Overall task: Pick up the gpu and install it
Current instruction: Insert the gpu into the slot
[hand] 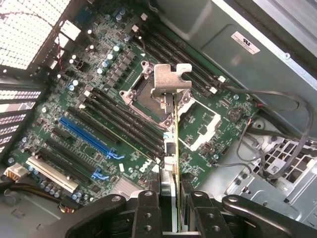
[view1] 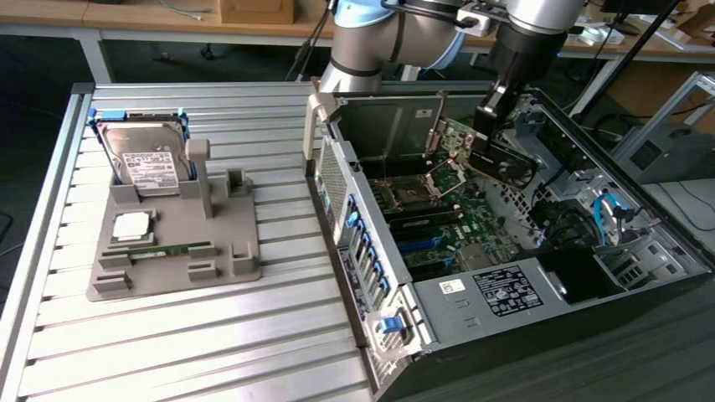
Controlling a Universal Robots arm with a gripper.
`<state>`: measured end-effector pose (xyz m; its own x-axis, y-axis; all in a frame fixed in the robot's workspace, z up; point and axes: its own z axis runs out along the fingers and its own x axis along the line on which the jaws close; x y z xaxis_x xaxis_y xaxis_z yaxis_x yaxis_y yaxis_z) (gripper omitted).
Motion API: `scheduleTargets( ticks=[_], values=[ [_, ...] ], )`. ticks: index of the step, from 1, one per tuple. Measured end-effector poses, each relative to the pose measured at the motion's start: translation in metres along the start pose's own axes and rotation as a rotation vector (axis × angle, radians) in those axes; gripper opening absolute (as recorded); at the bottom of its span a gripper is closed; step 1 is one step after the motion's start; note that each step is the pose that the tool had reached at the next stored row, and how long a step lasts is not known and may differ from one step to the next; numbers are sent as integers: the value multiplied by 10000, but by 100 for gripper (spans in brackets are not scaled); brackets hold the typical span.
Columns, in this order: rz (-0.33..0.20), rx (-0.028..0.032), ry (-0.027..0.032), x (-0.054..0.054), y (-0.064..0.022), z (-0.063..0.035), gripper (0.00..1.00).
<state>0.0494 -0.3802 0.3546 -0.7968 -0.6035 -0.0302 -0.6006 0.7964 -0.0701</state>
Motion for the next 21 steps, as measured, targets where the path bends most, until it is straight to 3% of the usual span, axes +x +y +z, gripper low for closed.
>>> scheduleTargets(
  ticks=[21],
  values=[
    [-911,-25,-62,0,0,3,27]
  ],
)
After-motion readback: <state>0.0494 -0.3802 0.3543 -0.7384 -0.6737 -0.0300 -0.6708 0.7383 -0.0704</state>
